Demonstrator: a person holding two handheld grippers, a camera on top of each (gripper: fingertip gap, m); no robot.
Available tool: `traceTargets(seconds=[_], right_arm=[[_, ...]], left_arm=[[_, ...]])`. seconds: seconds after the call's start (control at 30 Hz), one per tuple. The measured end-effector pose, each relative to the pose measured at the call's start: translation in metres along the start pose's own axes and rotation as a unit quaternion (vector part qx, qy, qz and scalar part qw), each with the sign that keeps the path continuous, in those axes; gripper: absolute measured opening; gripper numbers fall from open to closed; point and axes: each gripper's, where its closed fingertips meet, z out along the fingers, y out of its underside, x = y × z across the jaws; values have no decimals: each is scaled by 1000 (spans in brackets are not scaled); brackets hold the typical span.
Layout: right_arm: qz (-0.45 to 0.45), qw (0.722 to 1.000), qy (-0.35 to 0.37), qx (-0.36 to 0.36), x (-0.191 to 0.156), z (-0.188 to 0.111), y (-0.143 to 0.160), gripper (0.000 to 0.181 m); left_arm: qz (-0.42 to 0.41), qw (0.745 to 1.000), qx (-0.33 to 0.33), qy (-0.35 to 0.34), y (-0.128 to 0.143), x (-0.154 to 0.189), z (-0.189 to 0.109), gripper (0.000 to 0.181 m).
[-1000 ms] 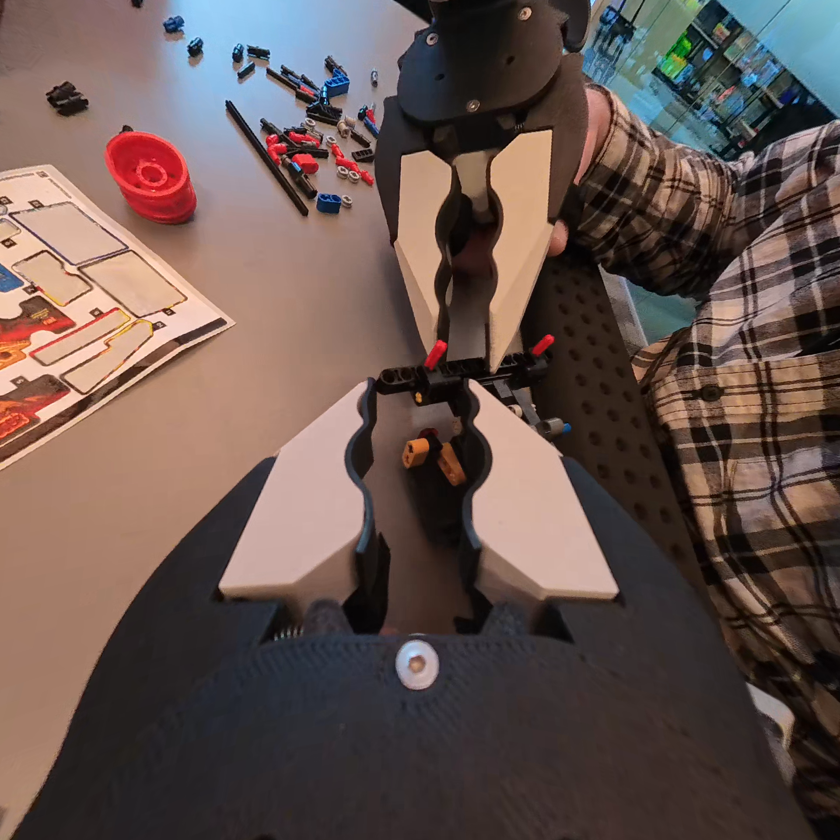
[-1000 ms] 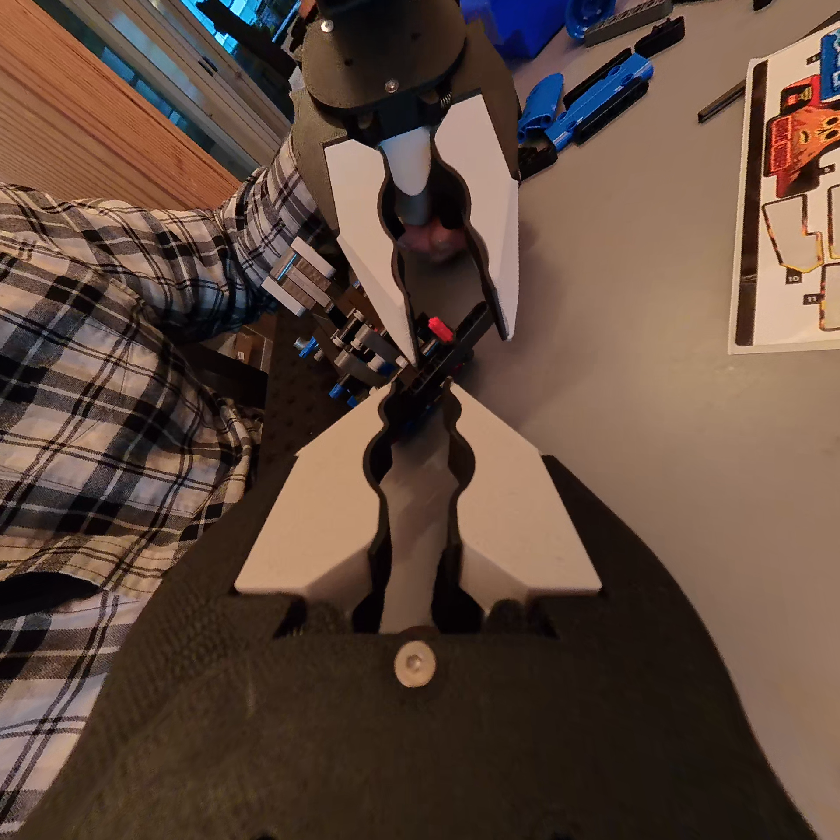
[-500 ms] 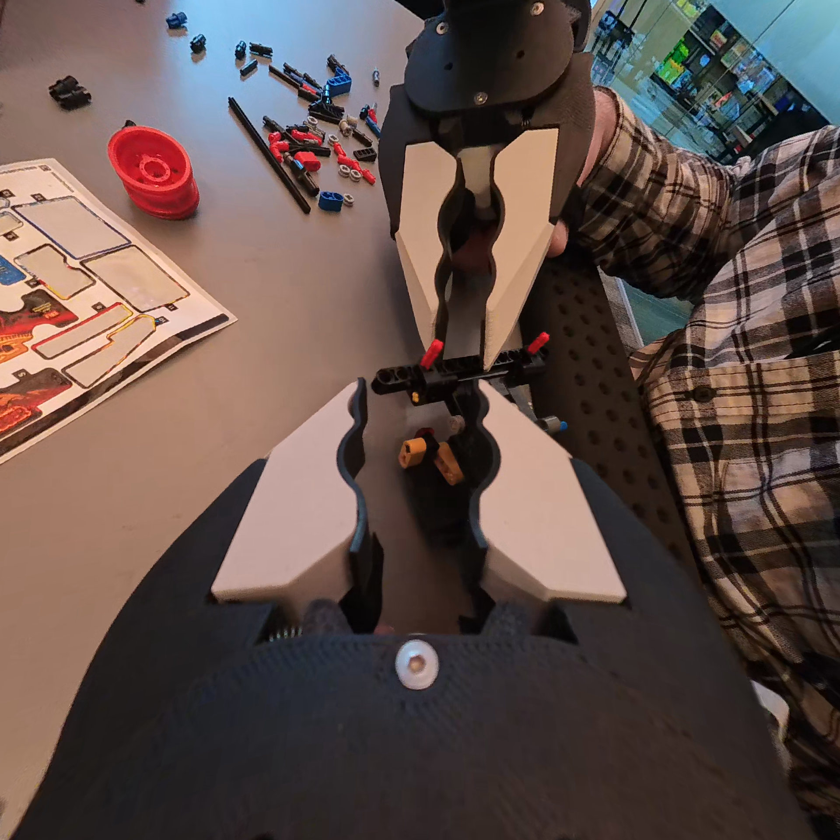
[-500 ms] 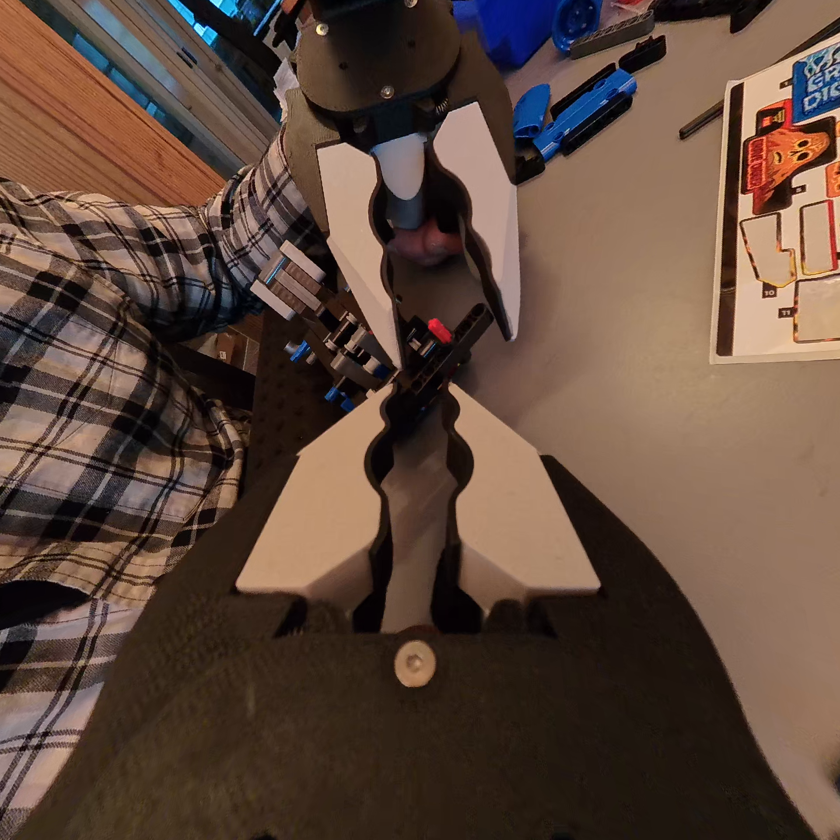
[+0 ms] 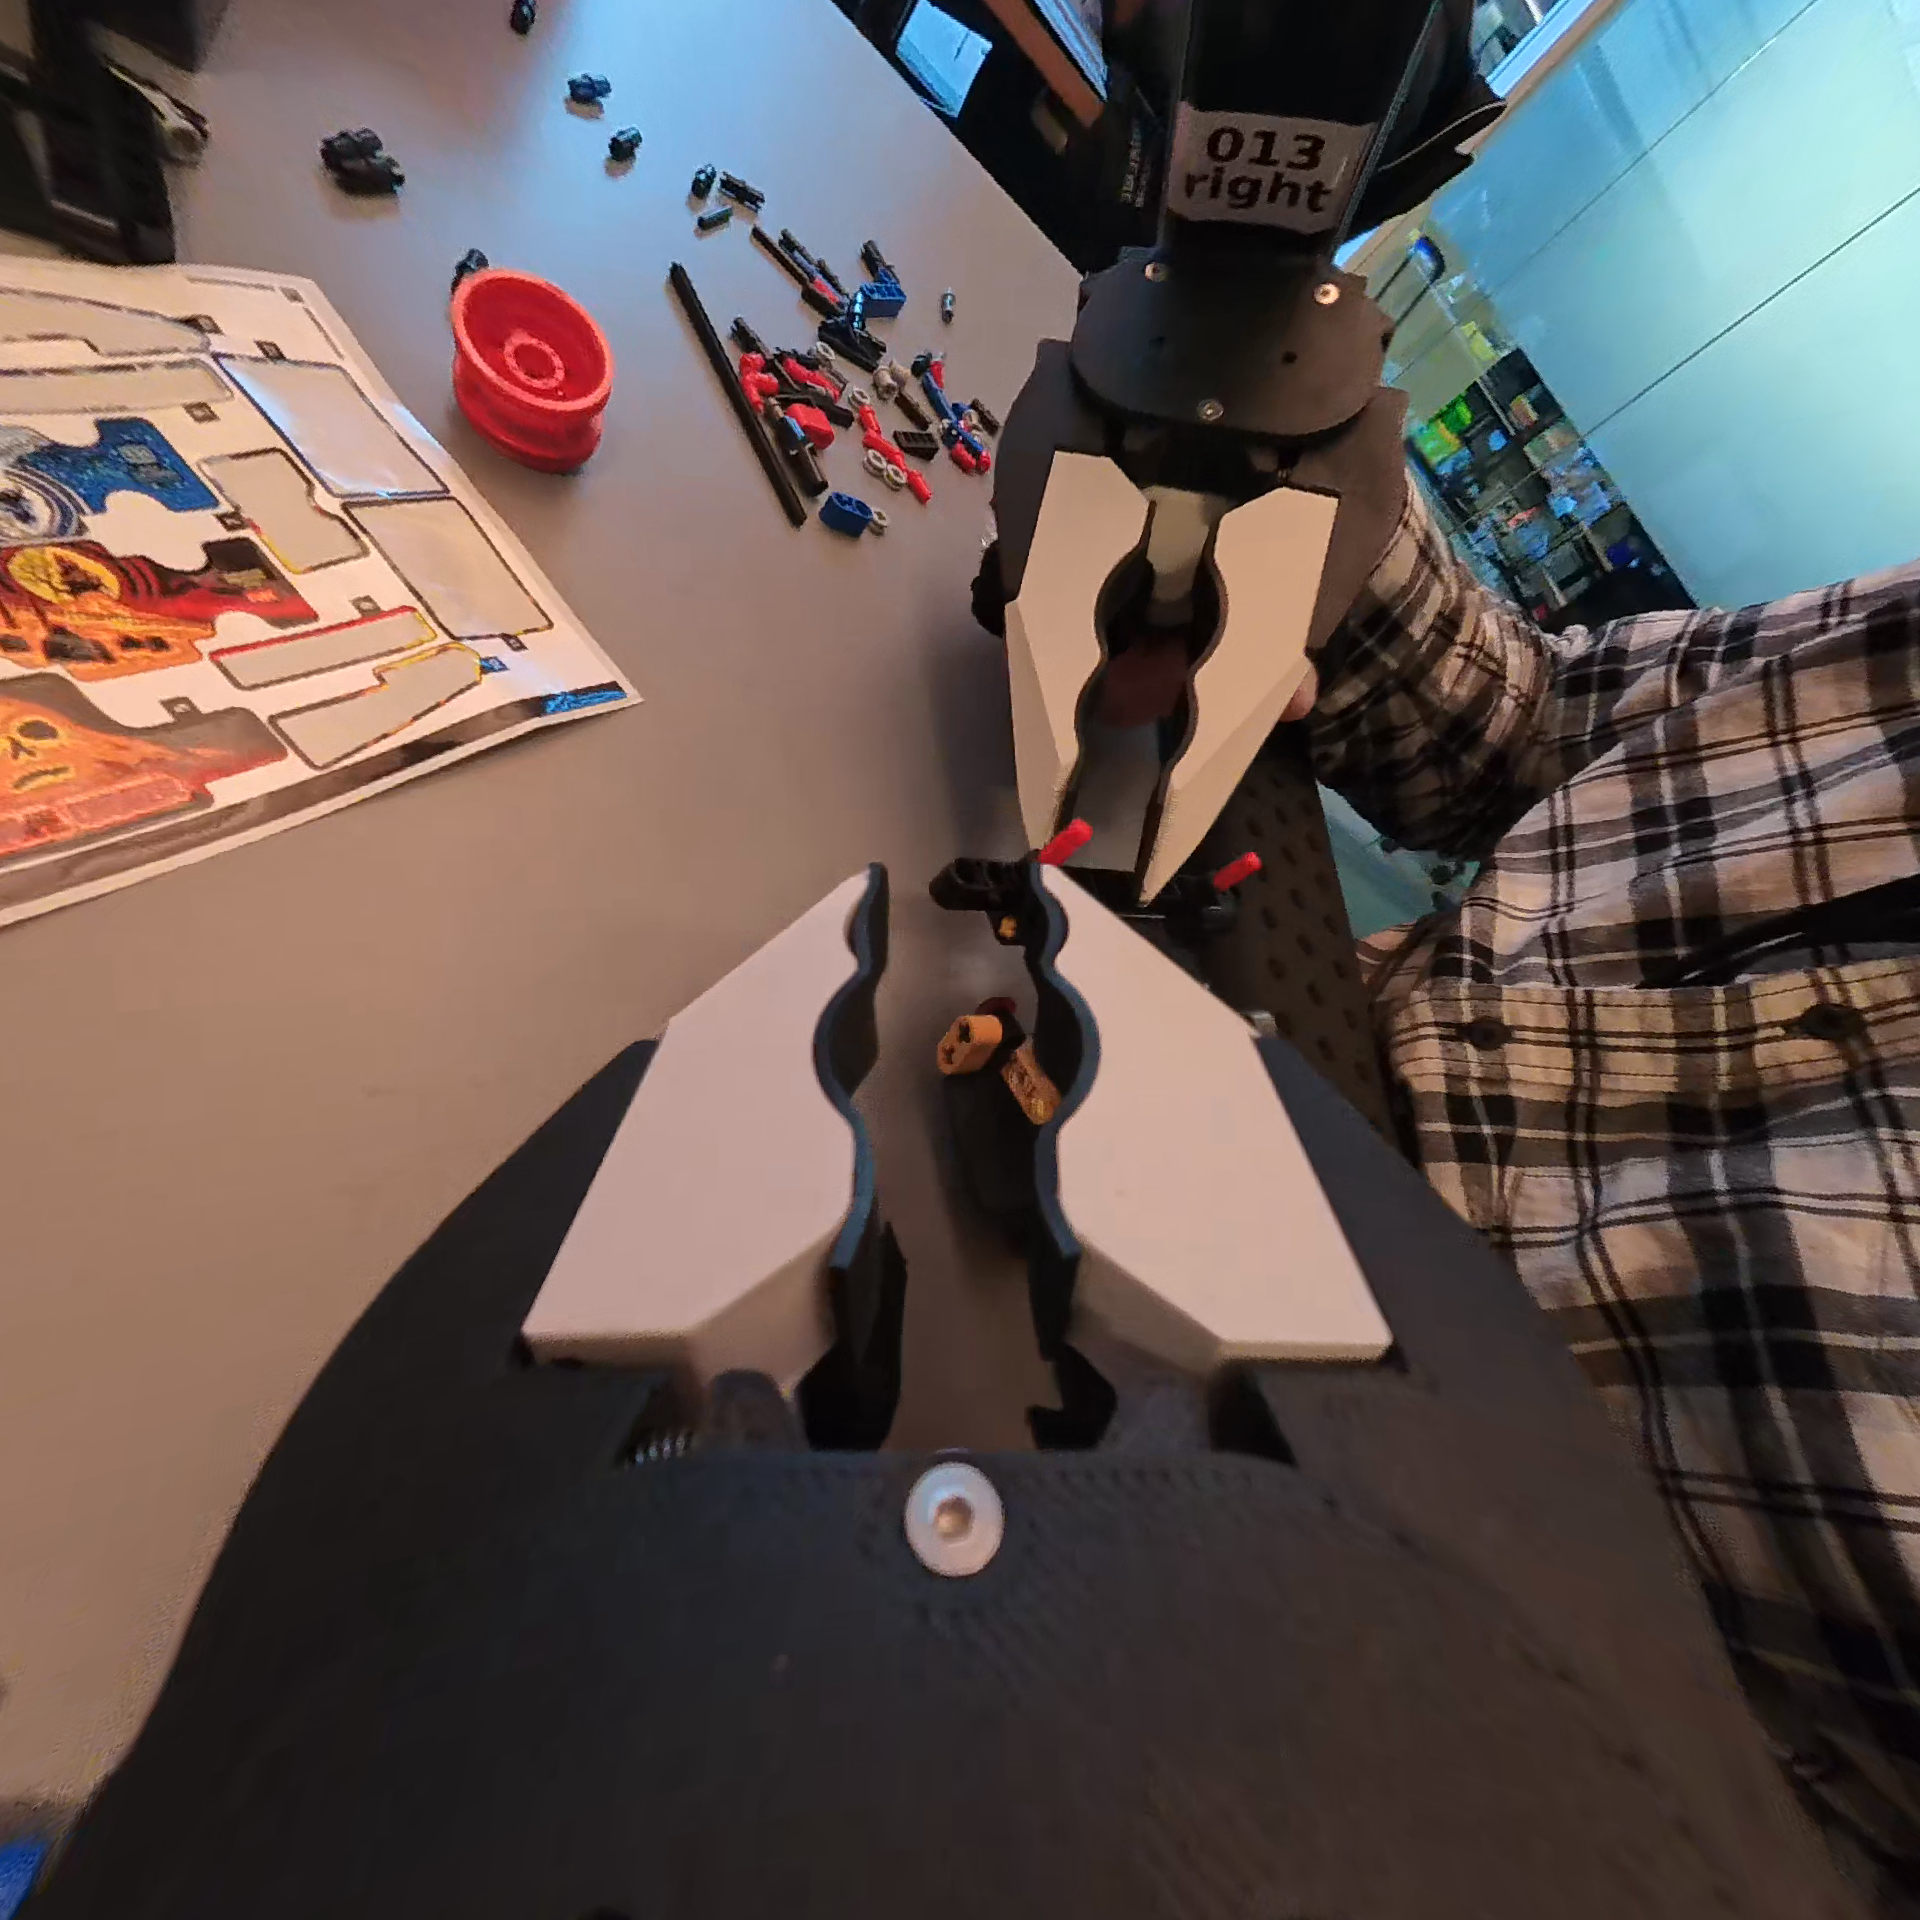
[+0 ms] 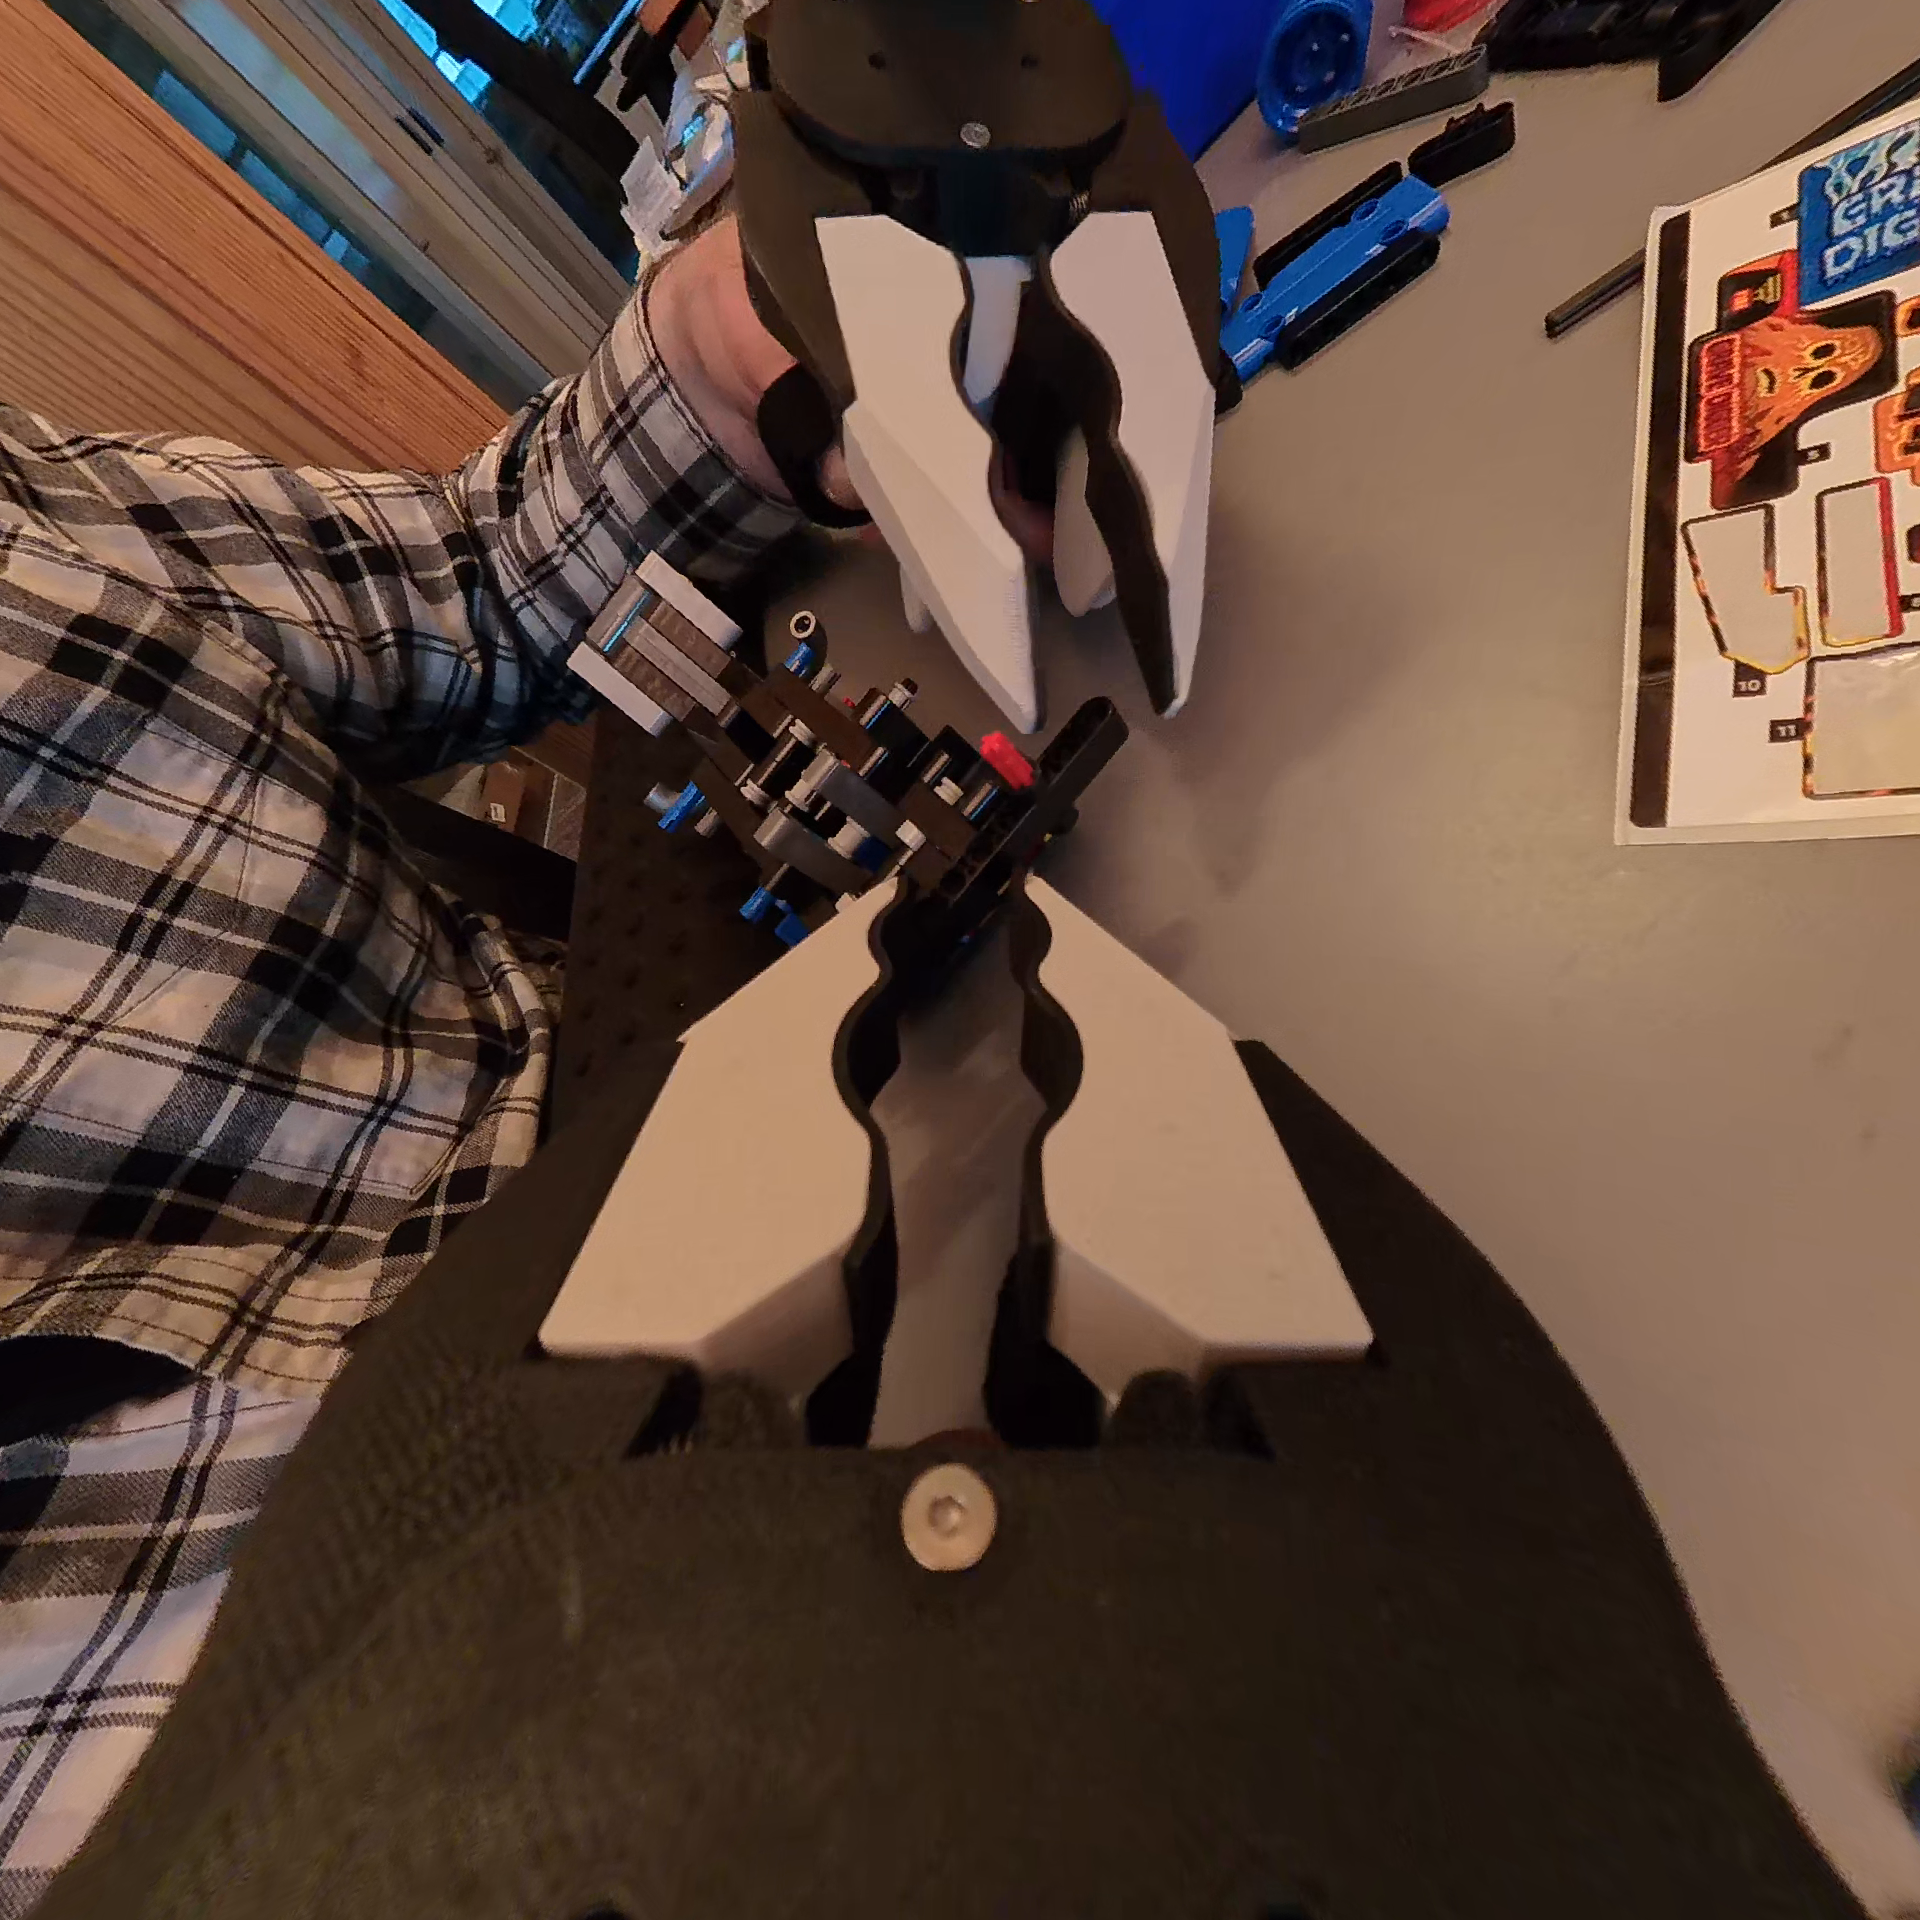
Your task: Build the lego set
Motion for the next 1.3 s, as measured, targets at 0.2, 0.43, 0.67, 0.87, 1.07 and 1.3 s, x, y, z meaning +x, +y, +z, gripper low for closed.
traceTargets(seconds=[0.2,0.43,0.67,0.87,1.07,1.3], right_arm=[[-2,1000,2,0,0,0,-1,16],[15,1000,-1,15,2,-4,-4,25],[48,998,-9,51,6,-9,-16,31],[31,999,6,35,6,-1,-16,30],[2,999,31,40,9,-3,-22,25],[-77,993,76,34,7,-5,-32,10]], left_arm=[[-32,999,-1,16,0,0,2,9],[-32,999,1,14,-1,0,2,8],[-8,1000,15,-14,-4,-1,6,6],[-1,999,24,-37,-5,-1,3,6],[-13,999,33,-34,-4,-3,0,6],[-18,999,34,-31,-3,-3,-1,6]])
